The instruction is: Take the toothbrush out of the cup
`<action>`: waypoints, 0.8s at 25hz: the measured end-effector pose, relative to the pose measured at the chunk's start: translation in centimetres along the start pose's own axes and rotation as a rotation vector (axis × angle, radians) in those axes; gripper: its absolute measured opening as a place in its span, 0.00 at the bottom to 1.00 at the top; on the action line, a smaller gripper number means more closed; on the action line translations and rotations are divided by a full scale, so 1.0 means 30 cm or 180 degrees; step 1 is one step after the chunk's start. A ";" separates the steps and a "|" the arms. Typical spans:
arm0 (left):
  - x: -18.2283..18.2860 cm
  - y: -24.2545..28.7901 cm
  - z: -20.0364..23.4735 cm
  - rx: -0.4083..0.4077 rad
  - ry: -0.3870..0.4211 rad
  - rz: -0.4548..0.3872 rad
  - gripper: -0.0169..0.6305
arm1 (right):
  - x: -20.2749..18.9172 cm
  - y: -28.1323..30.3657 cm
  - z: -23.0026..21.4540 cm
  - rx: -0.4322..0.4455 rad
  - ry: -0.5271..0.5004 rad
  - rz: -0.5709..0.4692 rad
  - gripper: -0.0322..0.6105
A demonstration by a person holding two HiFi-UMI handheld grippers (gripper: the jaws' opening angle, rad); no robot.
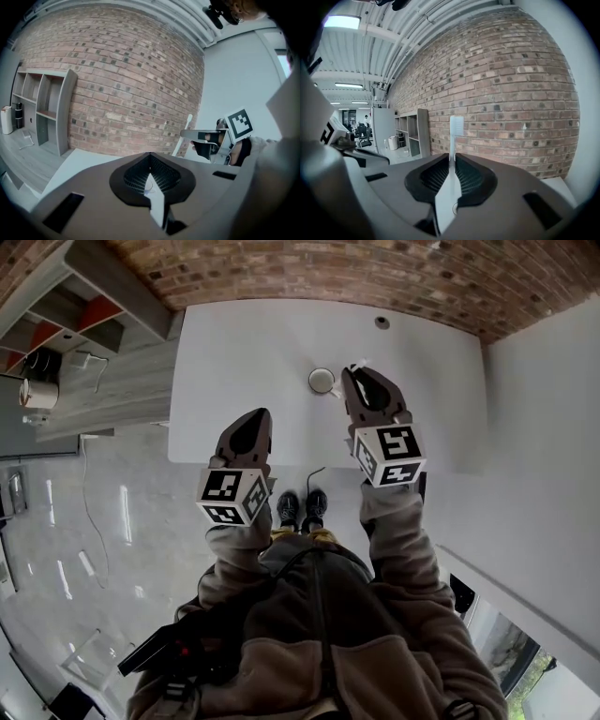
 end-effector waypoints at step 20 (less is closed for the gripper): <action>0.420 -0.098 -0.394 -0.0703 0.0685 -0.0898 0.03 | 0.437 -0.394 0.060 -0.0367 -0.0238 -0.0933 0.12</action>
Point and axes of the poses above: the fingertips, and each gripper's own axes: y forward along the fingers, z to its left, x out of its top, the point moved 5 cm from there along -y, backward along the fingers, and after that the axes turned 12 degrees about -y, right-handed, at the moved point
